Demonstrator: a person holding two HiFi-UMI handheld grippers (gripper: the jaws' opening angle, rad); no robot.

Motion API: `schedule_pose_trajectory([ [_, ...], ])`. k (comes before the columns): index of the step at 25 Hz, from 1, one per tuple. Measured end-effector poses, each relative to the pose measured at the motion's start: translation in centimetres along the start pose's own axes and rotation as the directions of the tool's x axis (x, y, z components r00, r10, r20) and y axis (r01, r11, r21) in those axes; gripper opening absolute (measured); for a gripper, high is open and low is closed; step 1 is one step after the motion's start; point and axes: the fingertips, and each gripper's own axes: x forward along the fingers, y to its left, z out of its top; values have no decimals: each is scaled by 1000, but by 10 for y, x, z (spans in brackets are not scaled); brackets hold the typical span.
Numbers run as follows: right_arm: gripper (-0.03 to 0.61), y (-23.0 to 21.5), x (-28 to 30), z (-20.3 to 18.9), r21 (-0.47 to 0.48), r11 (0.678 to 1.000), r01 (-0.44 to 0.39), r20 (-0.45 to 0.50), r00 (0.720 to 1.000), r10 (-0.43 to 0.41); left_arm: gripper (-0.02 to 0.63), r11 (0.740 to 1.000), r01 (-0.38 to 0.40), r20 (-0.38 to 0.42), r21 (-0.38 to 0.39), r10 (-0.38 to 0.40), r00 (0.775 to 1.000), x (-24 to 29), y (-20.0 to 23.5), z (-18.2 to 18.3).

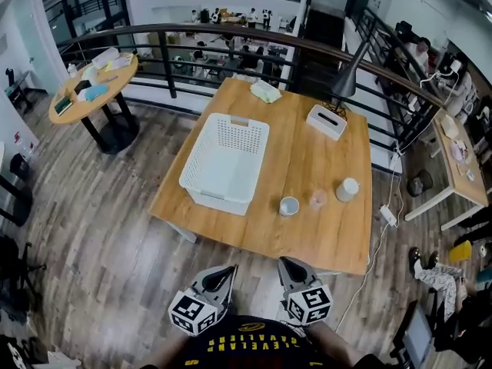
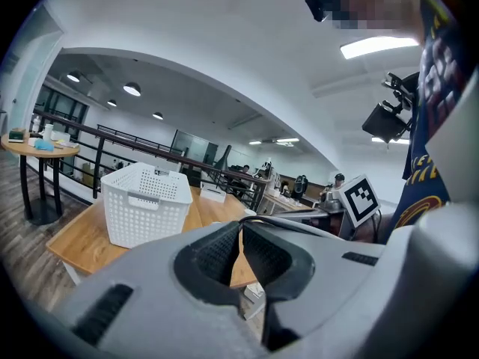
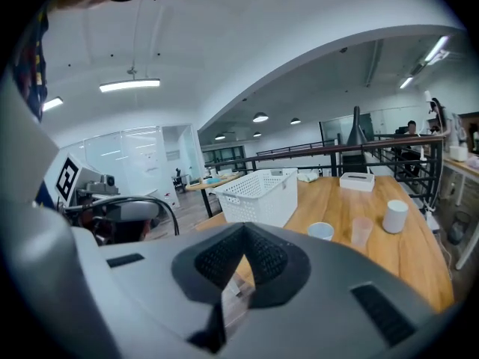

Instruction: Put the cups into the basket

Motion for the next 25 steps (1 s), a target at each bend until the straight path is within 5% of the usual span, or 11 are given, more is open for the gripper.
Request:
schedule_pose_trajectory([
  [6,11,-26,43,15,-28,994,102,-34,994,-103,23,1000,-13,39,-7,13,999,4,65,26],
  [11,11,-58,70,20,-73,981,181,-61,981,-186,21,999,-47,-29,17,48,998,8,113,27],
  [19,11,-130,82,15,-33,956,293,-164,942,-294,11,1000,0,-44,28,1,999,31,134,42],
  [25,11,-171,109,-8,-11,959,282,-251,928,-275,11,1000,1,-34,16,-1,999,58,126,59],
])
